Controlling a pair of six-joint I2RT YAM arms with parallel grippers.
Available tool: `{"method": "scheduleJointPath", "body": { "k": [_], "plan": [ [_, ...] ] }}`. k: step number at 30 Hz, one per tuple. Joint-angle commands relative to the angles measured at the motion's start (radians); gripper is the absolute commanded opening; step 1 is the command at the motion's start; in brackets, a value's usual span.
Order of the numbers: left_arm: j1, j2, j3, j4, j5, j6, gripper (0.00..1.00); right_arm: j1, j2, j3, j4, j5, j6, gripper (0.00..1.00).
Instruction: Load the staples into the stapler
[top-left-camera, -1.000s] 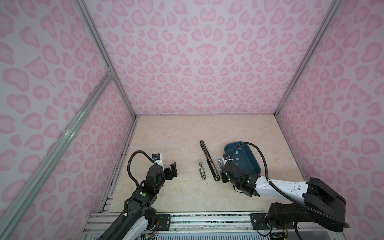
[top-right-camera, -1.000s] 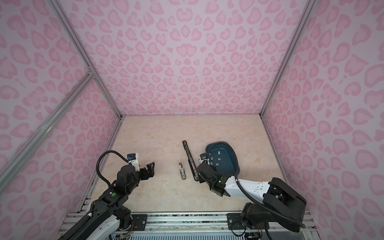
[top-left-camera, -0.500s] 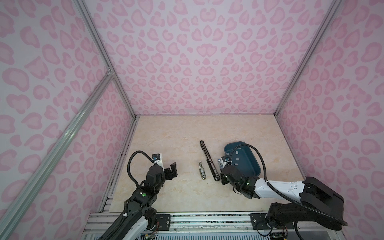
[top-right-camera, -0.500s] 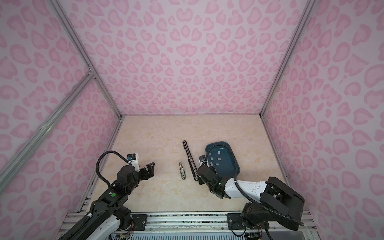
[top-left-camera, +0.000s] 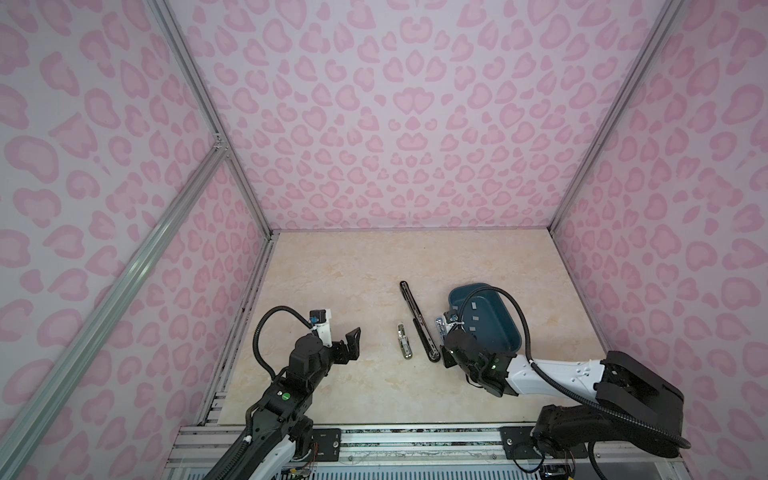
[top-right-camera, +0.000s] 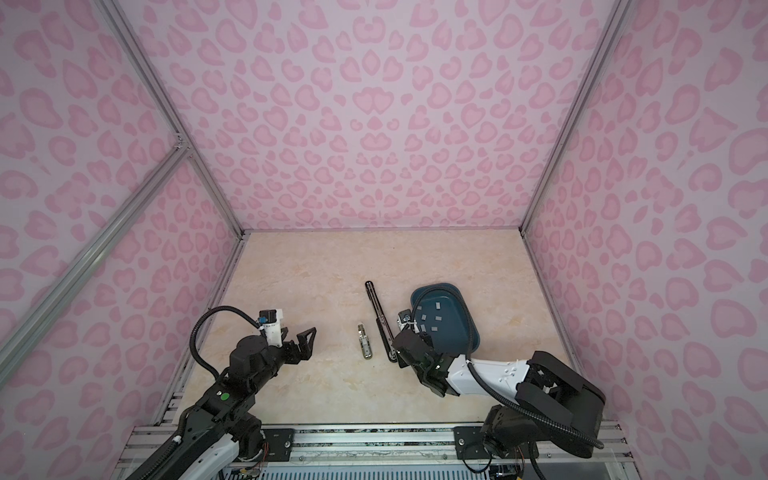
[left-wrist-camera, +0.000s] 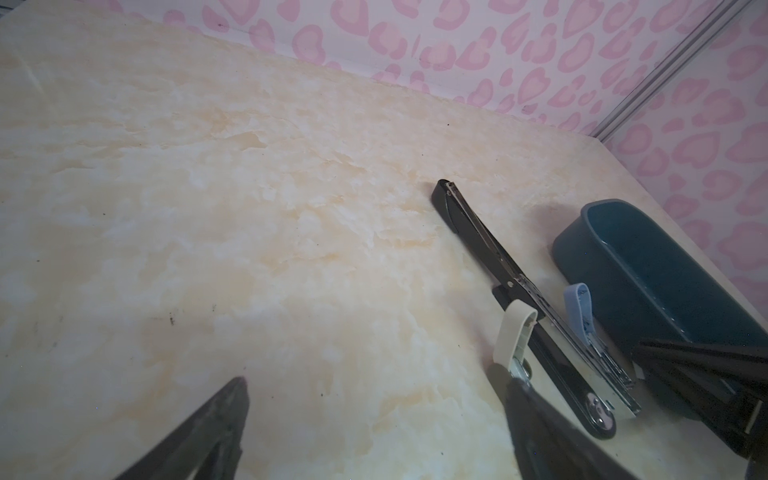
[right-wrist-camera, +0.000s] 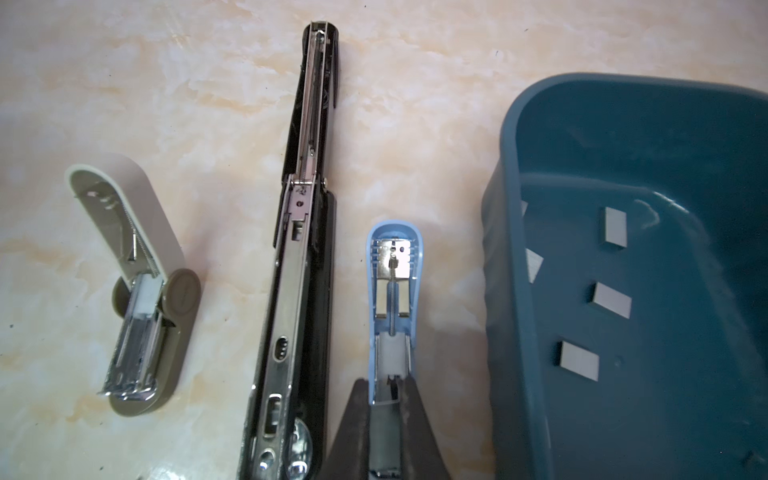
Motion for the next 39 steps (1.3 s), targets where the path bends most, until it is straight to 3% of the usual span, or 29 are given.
{"method": "scheduleJointPath", "body": {
  "k": [1, 39],
  "plan": [
    [-0.002, 0.007, -0.004, 0.047, 0.006, 0.006, 0.97, -0.004, 0.015, -0.001, 0.022, 0.012, -0.004, 0.09],
    [-0.013, 0.046, 0.009, 0.048, -0.020, 0.007, 0.97, -0.035, 0.076, 0.013, 0.054, -0.026, -0.004, 0.07]
  ]
}}
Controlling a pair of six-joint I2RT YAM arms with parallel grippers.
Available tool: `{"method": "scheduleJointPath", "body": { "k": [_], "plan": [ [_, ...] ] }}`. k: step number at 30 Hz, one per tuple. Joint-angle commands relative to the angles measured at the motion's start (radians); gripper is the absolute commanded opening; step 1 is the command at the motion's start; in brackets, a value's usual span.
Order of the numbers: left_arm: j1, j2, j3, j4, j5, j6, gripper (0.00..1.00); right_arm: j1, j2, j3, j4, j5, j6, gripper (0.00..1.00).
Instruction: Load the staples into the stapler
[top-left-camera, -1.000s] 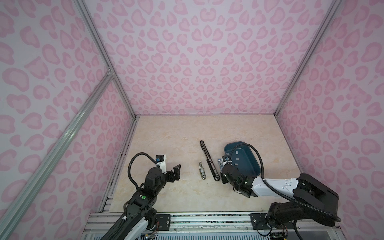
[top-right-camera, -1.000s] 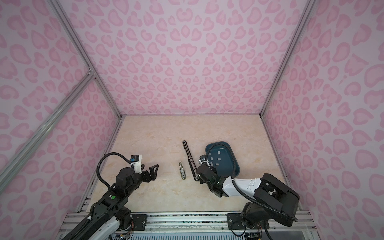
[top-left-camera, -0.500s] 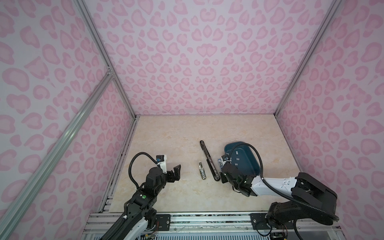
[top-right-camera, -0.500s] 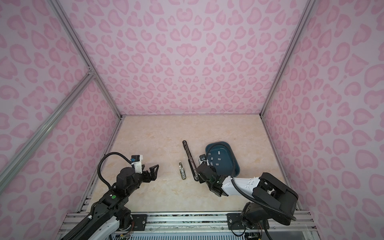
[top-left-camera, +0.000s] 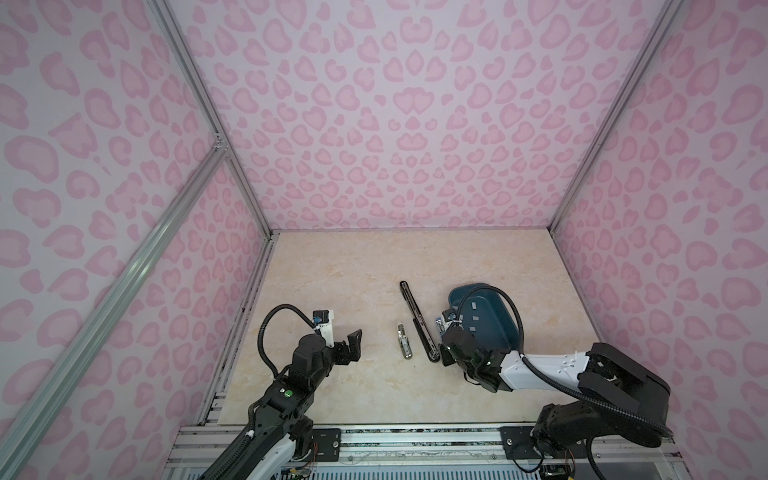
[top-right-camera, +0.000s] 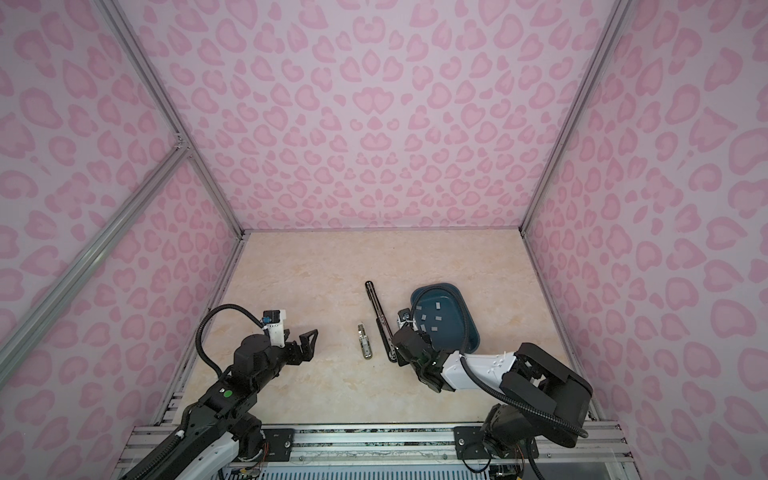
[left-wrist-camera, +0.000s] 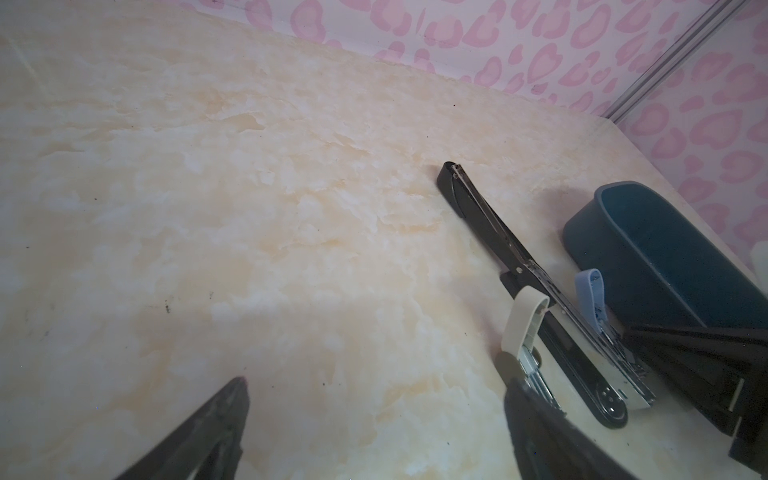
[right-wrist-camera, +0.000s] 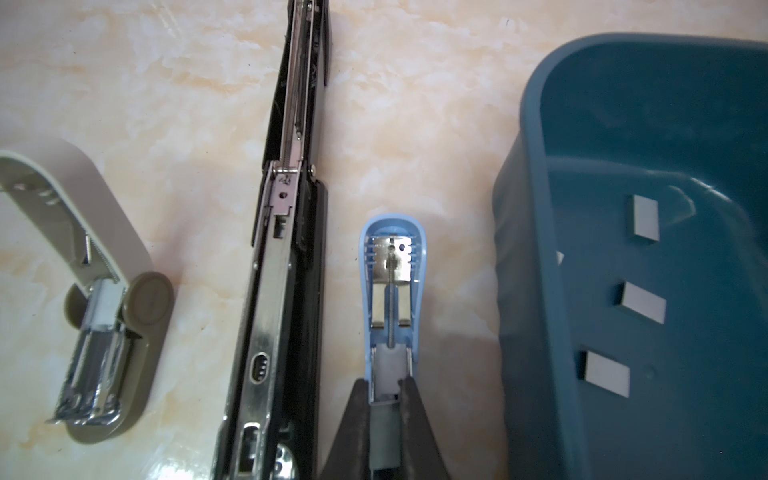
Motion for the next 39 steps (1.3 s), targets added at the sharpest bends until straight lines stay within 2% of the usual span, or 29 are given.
{"method": "scheduleJointPath", "body": {
  "k": [1, 39],
  "plan": [
    [-0.001, -0.002, 0.010, 0.047, -0.009, 0.006, 0.97, -0.001, 0.001, 0.001, 0.008, 0.012, -0.003, 0.07],
    [-0.011, 0.004, 0.013, 0.047, -0.023, 0.008, 0.97, -0.007, 0.004, -0.009, 0.019, 0.022, 0.002, 0.07]
  ]
}}
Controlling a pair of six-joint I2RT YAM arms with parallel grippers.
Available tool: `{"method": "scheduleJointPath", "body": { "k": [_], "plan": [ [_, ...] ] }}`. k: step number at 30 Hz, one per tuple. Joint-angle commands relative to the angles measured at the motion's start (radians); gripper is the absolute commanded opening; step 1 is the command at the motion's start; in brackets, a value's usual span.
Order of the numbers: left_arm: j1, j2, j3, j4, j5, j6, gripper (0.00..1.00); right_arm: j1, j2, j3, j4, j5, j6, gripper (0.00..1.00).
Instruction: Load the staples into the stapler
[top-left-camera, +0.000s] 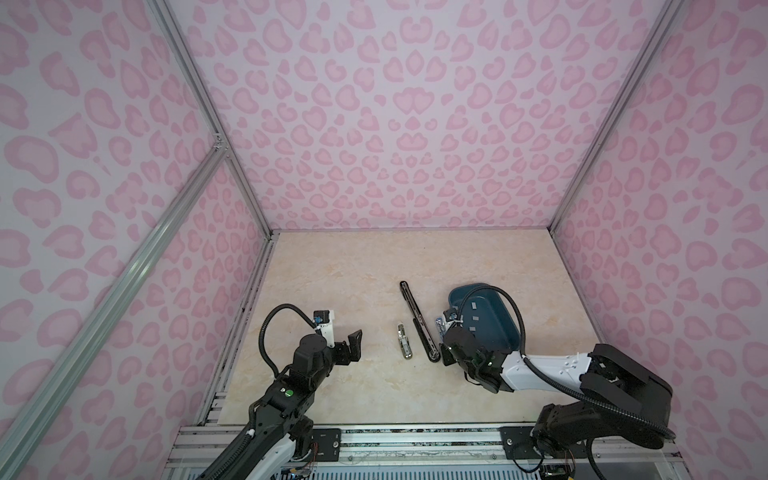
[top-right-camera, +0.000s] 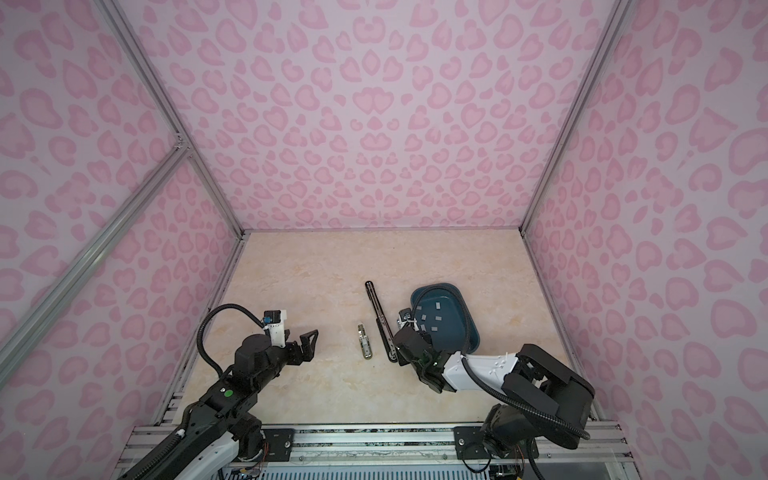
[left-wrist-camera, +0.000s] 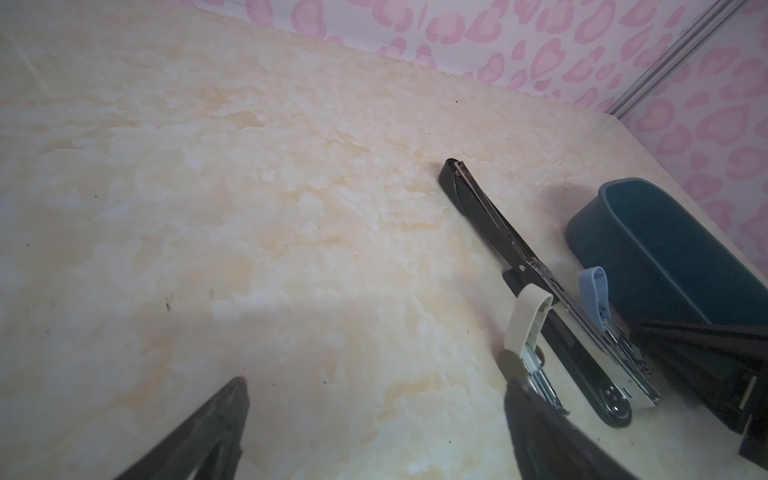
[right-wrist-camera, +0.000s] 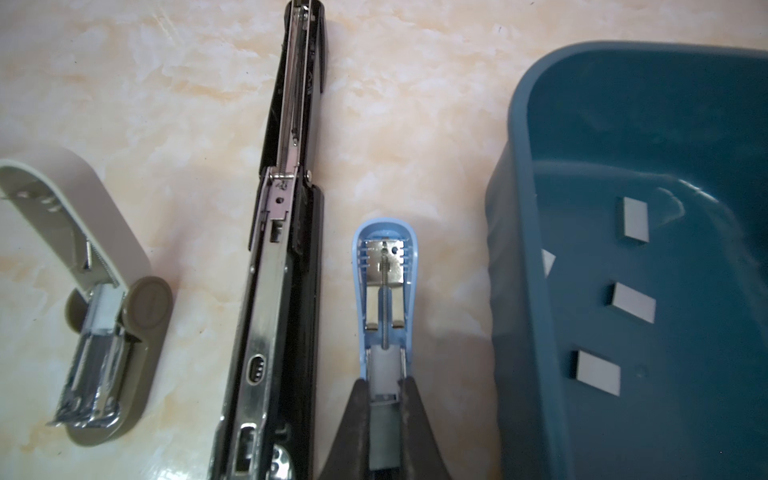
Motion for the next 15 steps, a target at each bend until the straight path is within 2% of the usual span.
{"method": "scheduleJointPath", "body": {
  "k": [1, 15],
  "plan": [
    [-0.001, -0.001, 0.012, 0.047, -0.011, 0.008, 0.97, -0.001, 0.010, -0.001, 0.013, 0.014, 0.002, 0.07],
    [-0.004, 0.004, 0.014, 0.046, -0.017, 0.009, 0.97, -0.001, 0.024, -0.002, 0.019, -0.001, 0.010, 0.06]
  ]
}}
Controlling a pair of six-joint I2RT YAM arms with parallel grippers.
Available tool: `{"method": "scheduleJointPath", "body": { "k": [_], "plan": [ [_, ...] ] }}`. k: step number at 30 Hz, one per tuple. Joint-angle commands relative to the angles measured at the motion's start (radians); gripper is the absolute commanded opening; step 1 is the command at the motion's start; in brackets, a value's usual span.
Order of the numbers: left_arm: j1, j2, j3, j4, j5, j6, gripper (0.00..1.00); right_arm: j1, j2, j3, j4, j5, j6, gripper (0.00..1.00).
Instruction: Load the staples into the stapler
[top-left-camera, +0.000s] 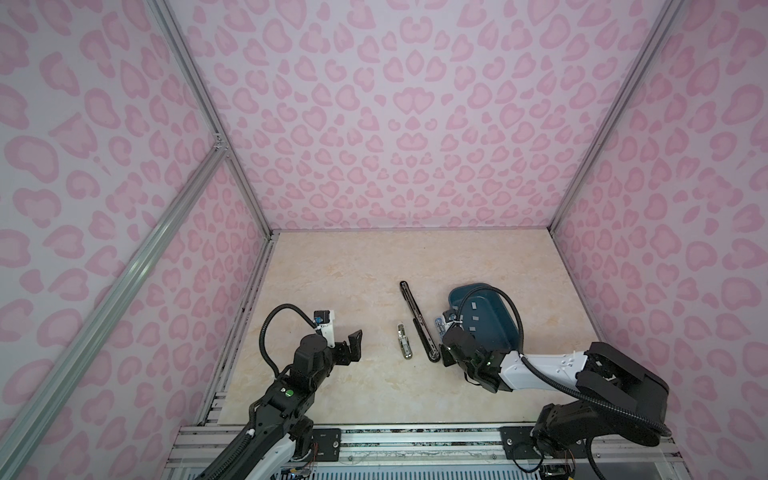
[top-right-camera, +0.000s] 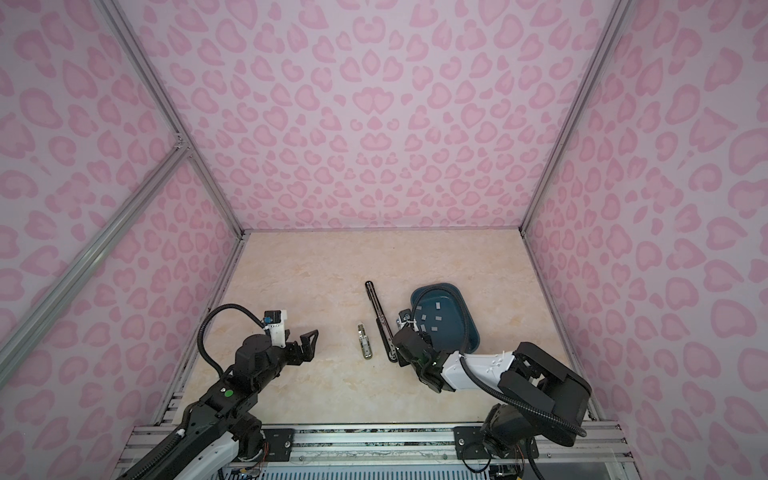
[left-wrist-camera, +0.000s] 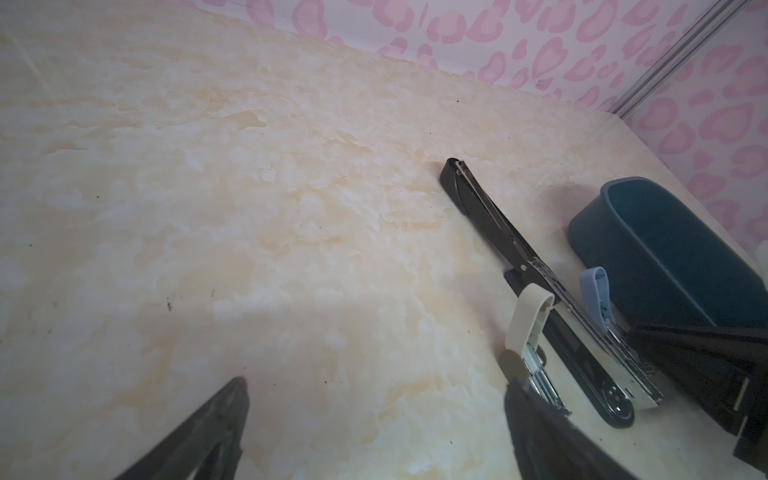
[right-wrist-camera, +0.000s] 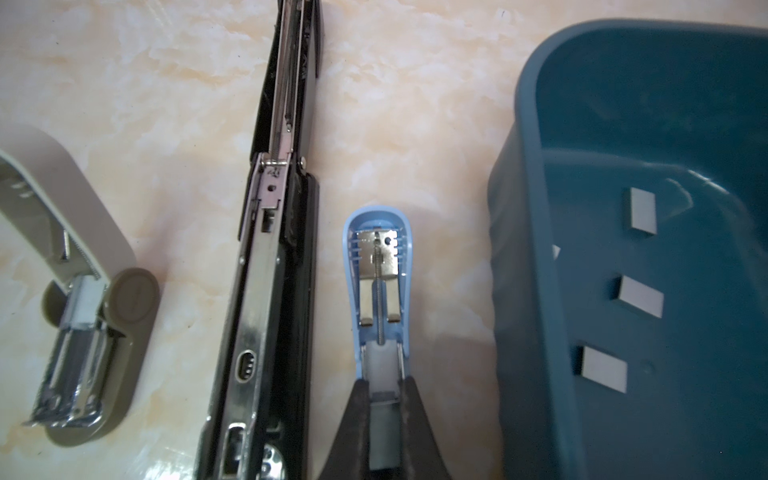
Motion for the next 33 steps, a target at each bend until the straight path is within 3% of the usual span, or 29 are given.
{"method": "scheduleJointPath", "body": {
  "k": [1, 33],
  "plan": [
    [-0.002, 0.003, 0.014, 0.047, -0.009, 0.009, 0.97, 0.000, 0.008, -0.004, 0.017, 0.001, 0.013, 0.06],
    [-0.012, 0.008, 0.016, 0.048, -0.015, 0.012, 0.97, 0.029, -0.039, -0.027, -0.065, -0.007, 0.094, 0.11]
  ]
}}
